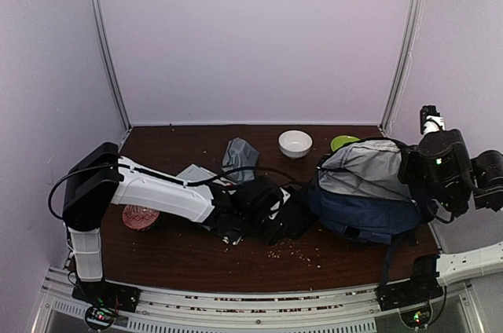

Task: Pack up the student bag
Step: Pick up the personal item from the center of the board.

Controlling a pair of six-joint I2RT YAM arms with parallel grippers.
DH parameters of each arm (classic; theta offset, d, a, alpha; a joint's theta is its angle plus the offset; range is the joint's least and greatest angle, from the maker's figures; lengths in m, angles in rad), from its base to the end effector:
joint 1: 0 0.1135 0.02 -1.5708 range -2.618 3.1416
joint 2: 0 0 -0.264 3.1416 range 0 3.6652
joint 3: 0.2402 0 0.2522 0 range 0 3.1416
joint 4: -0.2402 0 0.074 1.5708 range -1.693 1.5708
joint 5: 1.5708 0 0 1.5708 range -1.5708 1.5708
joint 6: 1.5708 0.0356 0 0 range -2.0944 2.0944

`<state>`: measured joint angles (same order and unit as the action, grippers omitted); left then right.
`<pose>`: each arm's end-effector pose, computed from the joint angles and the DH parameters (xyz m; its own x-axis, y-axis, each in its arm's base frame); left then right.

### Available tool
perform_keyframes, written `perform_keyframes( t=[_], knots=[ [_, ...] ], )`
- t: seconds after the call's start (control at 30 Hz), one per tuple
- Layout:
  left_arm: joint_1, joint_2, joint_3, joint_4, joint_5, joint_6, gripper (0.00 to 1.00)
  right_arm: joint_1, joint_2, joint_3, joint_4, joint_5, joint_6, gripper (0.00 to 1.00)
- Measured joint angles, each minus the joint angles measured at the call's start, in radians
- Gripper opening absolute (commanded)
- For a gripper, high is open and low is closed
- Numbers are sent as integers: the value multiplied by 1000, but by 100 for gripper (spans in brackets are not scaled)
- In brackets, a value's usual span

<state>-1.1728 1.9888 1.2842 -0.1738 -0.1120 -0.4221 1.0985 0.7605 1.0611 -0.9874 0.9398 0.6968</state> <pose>0.1674 -0.3879 0.1576 -0.6361 0.4626 -0.6176 0.6882 0.7020 -0.1831 0.0795 0.0924 0.3651 -0.3761 0.0961 -0.9216 0.0001 0.9946 0.1036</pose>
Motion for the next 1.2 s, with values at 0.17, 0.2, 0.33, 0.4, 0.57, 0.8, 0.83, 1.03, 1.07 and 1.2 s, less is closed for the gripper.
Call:
perform_keyframes(
  t=[0.17, 0.2, 0.33, 0.4, 0.57, 0.8, 0.83, 1.03, 1.07, 1.2],
  knots=[
    [-76, 0, 59, -24, -120, 92, 97, -6, -14, 0, -16, 13, -10, 0],
    [-87, 0, 72, -24, -147, 113, 98, -6, -16, 0, -18, 15, -11, 0],
    [-105, 8, 115, -28, -226, 178, 98, -6, -23, 0, -24, 15, -11, 0],
    [-106, 29, 143, -28, -253, 207, 98, -6, -25, 0, -26, 14, -11, 0],
    [-105, 81, 177, -29, -286, 249, 98, -7, -26, 0, -29, 14, -10, 0],
    [-109, 109, 185, -28, -279, 275, 98, -11, -27, 0, -37, 14, -10, 0],
    [-109, 112, 187, -28, -276, 275, 98, -11, -28, 0, -37, 14, -10, 0],
    [-111, 148, 208, -28, -249, 275, 98, -11, -34, -2, -43, 8, -8, 0],
    [-111, 158, 213, -27, -247, 275, 98, -11, -34, -2, -45, 6, -8, 0],
    [-111, 195, 230, -31, -251, 275, 96, -11, -34, -5, -50, 2, -5, 0]
  ],
)
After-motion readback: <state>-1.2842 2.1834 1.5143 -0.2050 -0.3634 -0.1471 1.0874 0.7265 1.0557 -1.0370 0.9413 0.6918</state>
